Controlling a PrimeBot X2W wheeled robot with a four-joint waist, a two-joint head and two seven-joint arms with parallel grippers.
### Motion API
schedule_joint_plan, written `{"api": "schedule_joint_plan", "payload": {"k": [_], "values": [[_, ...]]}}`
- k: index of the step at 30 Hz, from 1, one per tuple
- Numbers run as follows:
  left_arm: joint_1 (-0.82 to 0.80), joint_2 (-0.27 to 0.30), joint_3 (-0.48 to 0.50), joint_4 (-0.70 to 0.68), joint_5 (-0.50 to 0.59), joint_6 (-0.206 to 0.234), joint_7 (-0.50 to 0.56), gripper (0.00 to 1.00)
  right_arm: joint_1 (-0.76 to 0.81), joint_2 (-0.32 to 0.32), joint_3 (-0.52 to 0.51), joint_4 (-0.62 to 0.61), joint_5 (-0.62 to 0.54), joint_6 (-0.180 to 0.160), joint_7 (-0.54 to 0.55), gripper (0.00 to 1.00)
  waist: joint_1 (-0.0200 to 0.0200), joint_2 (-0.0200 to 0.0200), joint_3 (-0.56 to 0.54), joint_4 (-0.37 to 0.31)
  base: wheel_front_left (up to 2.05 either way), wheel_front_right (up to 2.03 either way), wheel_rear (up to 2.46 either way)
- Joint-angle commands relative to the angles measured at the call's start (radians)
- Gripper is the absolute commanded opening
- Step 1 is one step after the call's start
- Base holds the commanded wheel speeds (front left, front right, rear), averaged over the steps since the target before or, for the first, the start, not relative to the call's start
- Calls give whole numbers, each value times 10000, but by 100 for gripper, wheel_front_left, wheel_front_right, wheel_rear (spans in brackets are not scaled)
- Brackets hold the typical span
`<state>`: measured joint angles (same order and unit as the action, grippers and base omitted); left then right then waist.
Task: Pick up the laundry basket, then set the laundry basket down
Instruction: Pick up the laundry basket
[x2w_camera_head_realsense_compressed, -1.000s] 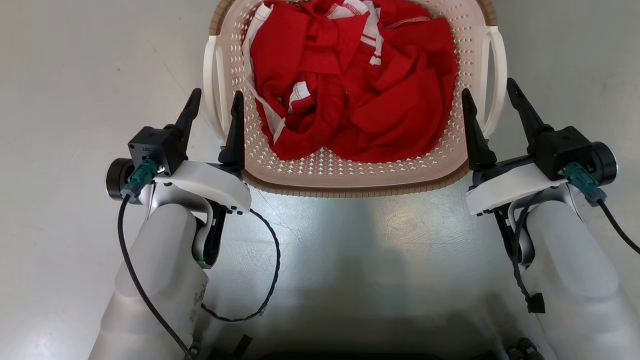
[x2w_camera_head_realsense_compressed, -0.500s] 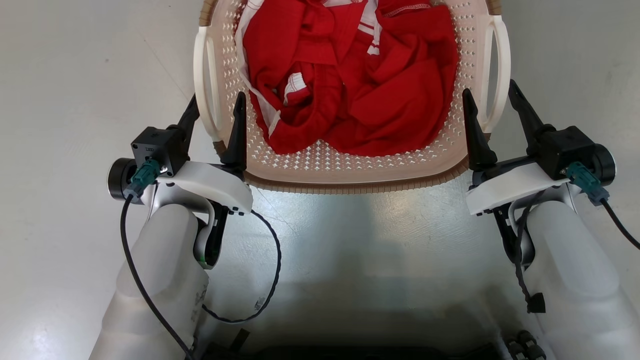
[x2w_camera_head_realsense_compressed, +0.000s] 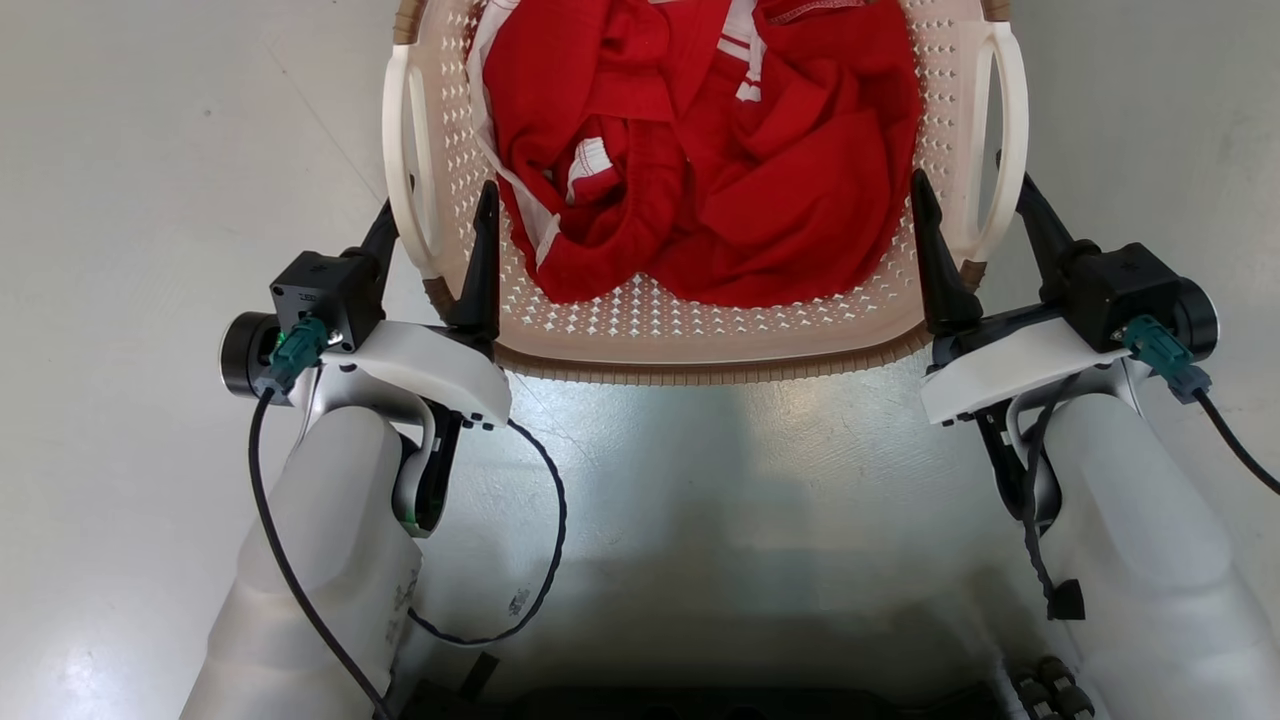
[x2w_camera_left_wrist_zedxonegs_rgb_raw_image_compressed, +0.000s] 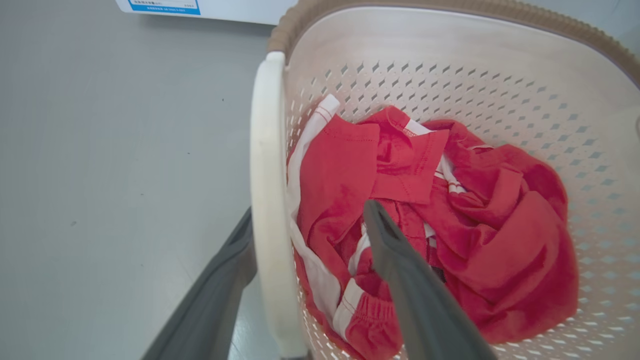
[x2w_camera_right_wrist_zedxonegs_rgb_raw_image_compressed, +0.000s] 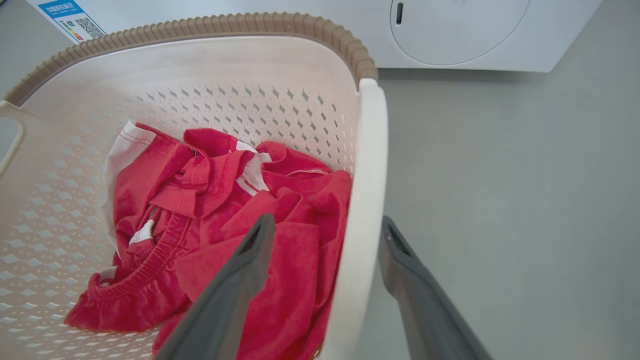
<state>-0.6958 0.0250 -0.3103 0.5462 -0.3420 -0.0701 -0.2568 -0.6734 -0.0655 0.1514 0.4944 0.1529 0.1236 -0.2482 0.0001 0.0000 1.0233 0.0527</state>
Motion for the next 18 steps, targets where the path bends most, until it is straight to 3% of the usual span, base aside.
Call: {"api": "schedule_joint_plan", "payload": {"k": [1, 18], "values": [[210, 252, 179, -99, -77, 124, -49, 100, 453, 153, 239, -140, 110, 71, -136, 100, 0, 0, -2, 6, 0, 0, 0], [192, 252, 58, 78, -133, 207, -49, 97, 530, 153, 78, 130, 178, 71, -136, 100, 0, 0, 14, -4, 0, 0, 0]]}}
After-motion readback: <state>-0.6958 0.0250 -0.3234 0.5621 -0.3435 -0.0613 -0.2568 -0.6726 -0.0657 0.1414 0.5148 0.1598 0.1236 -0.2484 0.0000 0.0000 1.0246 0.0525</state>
